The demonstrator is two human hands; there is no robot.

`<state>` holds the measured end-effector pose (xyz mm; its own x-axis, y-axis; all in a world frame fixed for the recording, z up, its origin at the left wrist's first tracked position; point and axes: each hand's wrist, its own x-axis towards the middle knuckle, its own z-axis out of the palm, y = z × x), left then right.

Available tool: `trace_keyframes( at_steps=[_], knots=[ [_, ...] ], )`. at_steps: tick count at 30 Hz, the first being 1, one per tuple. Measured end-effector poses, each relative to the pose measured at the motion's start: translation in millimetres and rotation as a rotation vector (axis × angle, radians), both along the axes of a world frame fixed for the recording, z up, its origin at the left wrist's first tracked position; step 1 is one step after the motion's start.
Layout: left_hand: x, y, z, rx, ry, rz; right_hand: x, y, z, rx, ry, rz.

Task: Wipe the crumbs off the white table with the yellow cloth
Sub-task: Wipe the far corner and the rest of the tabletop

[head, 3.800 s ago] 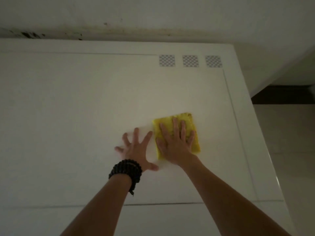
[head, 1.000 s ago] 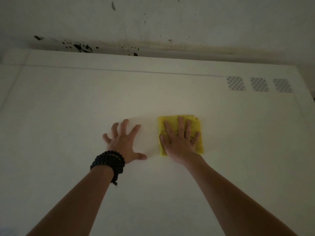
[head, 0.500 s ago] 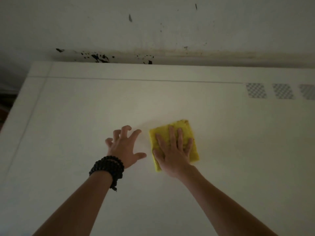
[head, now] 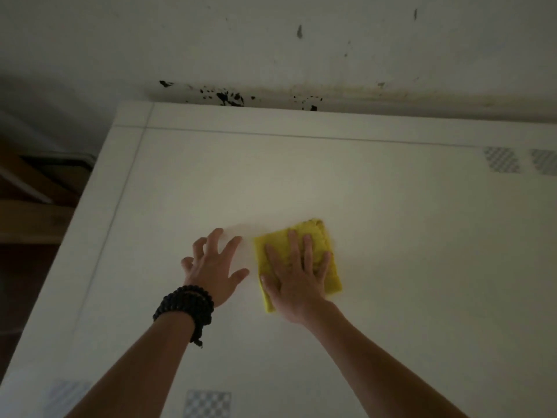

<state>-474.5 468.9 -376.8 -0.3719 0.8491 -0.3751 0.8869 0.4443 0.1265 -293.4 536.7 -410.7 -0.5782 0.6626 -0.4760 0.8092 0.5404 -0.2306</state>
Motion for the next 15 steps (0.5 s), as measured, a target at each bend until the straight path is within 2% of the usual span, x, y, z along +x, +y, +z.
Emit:
trace_keyframes(
  at_steps=[9, 15],
  knots=[
    [-111, -117, 4, -0.004, 0.039, -0.043, -114, -41, -3, 0.005, -0.005, -0.229],
    [-150, -193, 0, -0.048, 0.025, -0.068, -159, -181, -6, -0.02, 0.012, -0.147]
  ],
)
